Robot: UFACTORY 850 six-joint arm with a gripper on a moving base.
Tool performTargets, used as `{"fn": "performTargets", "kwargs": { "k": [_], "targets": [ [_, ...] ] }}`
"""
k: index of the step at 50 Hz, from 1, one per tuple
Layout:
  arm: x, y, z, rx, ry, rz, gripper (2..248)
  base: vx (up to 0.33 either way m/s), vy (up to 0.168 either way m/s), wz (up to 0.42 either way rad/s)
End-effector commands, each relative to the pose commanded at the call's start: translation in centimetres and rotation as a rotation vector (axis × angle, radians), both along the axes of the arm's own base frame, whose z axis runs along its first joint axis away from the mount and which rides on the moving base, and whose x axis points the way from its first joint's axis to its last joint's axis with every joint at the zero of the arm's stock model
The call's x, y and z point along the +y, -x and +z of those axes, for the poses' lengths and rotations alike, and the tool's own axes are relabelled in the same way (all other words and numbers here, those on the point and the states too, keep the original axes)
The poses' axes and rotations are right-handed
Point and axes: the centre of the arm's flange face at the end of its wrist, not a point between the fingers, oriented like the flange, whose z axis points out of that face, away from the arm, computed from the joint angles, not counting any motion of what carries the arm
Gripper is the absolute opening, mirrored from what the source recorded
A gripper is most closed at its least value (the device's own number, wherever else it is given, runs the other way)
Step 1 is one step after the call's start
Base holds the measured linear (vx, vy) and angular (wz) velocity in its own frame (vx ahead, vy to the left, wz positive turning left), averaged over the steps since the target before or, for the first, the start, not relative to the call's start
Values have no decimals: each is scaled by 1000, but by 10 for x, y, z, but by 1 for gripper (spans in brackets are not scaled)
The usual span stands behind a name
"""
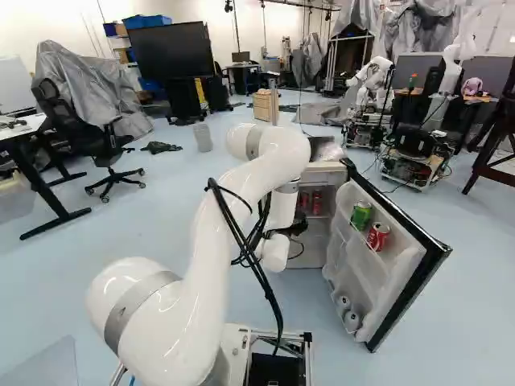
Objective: Grab a drink from the fridge
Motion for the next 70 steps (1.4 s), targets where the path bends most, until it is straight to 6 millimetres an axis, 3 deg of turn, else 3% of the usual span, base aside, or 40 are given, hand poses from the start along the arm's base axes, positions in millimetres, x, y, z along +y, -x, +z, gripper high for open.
{"fn": "performTargets", "kwargs": {
  "k": [25,70],
  "targets": [
    [-5,-32,-43,19,10,18,247,1,0,0],
    [-38,-56,-65,52,24,-14,247,0,0,0]
  ]
}}
